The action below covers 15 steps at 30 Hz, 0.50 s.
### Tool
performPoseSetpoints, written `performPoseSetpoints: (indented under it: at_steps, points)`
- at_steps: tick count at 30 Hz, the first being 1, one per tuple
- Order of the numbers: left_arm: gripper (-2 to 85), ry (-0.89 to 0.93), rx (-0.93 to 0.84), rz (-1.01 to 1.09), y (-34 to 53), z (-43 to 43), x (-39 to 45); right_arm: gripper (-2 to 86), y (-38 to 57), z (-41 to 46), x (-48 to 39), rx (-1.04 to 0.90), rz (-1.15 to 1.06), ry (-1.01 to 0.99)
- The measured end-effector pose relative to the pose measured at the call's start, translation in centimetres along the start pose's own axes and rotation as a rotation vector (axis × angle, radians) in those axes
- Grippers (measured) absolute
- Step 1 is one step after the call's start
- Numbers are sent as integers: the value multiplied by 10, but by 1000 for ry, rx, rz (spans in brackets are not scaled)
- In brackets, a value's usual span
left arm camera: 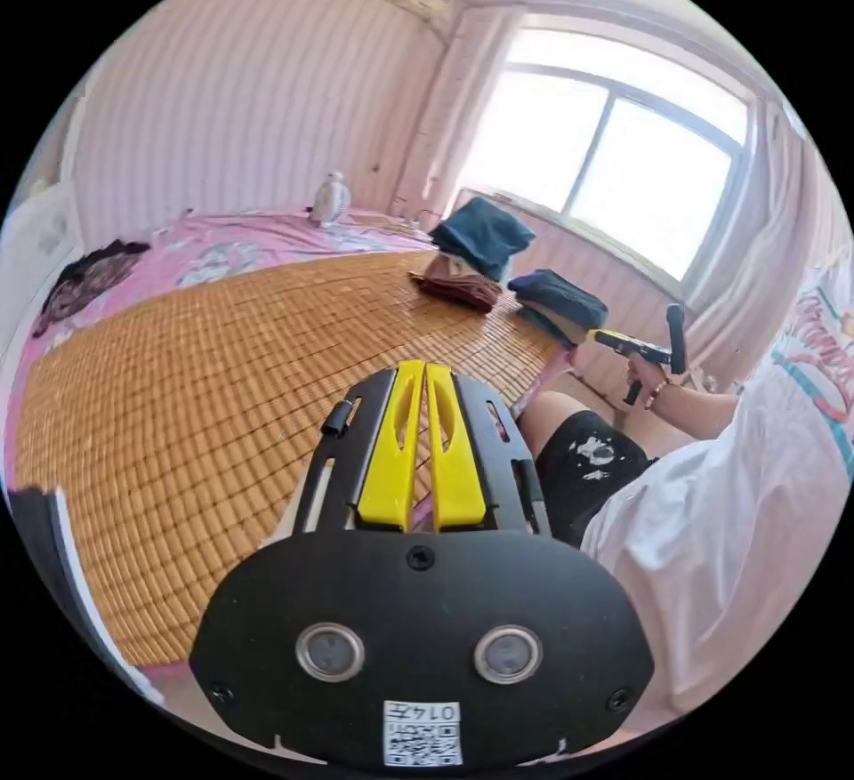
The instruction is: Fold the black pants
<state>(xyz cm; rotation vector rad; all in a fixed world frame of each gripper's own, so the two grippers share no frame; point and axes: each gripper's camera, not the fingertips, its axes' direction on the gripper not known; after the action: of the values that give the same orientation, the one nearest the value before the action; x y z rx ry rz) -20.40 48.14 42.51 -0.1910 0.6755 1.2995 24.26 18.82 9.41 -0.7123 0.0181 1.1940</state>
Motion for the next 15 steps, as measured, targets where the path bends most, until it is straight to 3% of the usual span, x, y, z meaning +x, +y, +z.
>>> performPoseSetpoints:
  at_steps: [1,5,15]
  points:
    - [21,69,-17,85,-29,29,23,74,10,-12,25,68,69,103]
    - [66,240,-104,246,-107,132,98,86,19,-21,93,83,174,134]
    - [134,383,-286,630,-214,334,260,95,-4,-14,214,80,217,-83]
